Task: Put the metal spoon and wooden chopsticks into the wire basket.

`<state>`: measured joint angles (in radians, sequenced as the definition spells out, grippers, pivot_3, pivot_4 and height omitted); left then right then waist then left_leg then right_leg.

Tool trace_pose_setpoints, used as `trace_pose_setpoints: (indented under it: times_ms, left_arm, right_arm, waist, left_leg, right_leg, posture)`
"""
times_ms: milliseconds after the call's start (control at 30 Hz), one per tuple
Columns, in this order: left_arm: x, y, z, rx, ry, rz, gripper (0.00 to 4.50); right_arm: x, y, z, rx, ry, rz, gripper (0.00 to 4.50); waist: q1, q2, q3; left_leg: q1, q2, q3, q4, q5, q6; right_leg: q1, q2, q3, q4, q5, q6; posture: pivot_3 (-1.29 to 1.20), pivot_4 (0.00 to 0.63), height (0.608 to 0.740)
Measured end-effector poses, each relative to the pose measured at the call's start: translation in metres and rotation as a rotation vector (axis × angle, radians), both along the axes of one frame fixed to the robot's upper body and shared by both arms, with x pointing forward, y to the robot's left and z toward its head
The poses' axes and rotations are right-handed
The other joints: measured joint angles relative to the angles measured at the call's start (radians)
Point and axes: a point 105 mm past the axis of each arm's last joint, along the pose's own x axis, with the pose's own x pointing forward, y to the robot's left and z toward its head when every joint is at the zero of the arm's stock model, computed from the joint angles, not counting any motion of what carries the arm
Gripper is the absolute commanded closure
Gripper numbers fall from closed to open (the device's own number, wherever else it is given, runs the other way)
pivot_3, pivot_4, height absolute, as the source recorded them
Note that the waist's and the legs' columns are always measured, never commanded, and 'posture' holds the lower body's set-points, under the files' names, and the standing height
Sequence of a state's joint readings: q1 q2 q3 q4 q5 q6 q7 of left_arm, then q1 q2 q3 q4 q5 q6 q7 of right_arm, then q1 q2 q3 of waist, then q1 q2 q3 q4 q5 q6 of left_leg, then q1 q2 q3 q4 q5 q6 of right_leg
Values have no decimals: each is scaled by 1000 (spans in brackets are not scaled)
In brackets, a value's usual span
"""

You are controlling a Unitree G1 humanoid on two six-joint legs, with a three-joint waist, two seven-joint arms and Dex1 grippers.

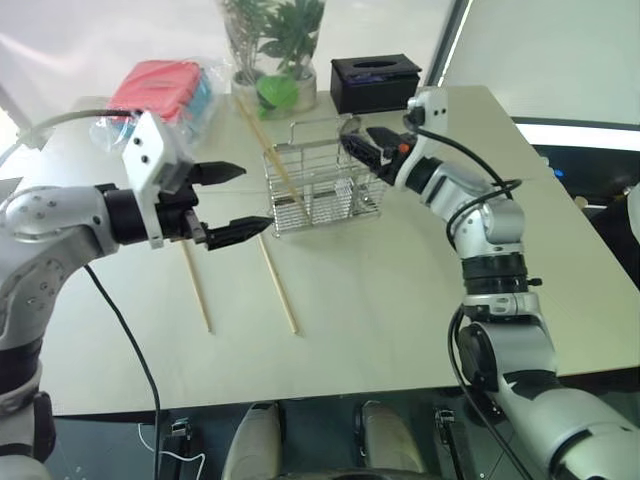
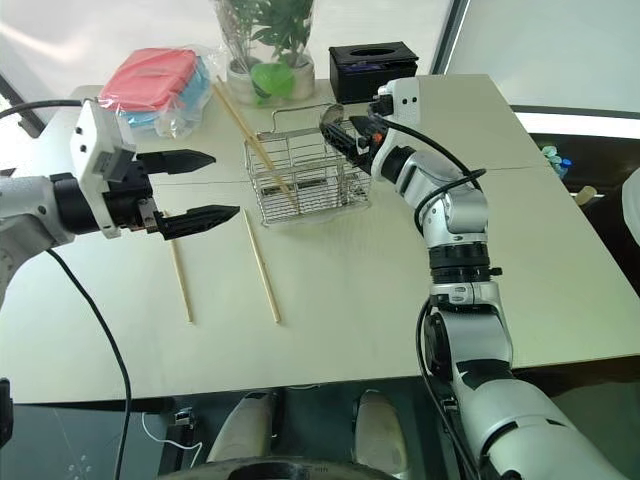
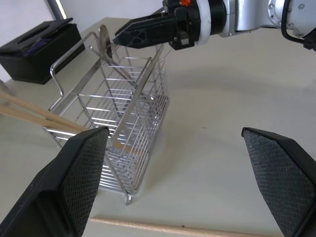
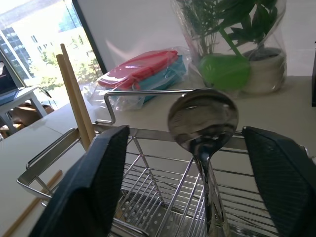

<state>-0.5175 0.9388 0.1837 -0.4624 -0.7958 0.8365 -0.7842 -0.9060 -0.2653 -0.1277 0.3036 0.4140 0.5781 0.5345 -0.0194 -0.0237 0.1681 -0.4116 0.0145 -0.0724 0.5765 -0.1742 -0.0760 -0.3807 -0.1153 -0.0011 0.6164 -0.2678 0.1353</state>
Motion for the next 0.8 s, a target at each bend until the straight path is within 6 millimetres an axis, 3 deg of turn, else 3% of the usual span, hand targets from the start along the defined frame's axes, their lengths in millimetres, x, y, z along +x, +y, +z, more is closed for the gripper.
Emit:
trace_pose_setpoints:
  times_ms: [133,233,400,467,567,800]
  left_arm:
    - [3,2,0,-10,3,16,0]
    - [4,8,3,-28,-9,51,0]
    - [3,25,-1,-62,25,135,0]
    - [4,35,-6,-72,47,198,0]
    - [9,55,-15,-63,76,336,0]
    - [30,104,-56,-72,267,779,0]
  right_arm:
    - [-11,-19,22,-73,-76,-2,20]
    - [-33,-30,50,-139,-169,65,20]
    - [-78,-44,77,-270,-240,241,20]
    - [-102,-48,72,-356,-241,331,20]
    - [-124,-50,47,-431,-170,432,20]
    - [-143,-48,-6,-459,-39,455,20]
  waist:
    - [5,1,0]
    - [4,0,0]
    - [1,1,0]
    - [3,0,0]
    - [5,0,0]
    - [9,-1,0]
  left_leg:
    - [-1,0,0,0,0,0]
    - [-1,0,0,0,0,0]
    - [0,1,0,0,0,1]
    - [0,1,0,0,-1,2]
    - [0,1,0,1,-1,2]
    - [1,1,0,3,-1,1]
  right_leg:
    - [0,0,0,-1,0,0]
    - [0,0,0,-2,0,-1]
    - [0,0,0,-2,-2,-3]
    - [1,0,0,-2,-2,-3]
    - [2,0,0,-4,-3,-4]
    - [3,-1,0,-4,-3,-4]
  posture:
    - [0,150,720]
    - [0,150,720]
    - [0,150,720]
    - [0,150,720]
    - [0,150,720]
    - [0,150,720]
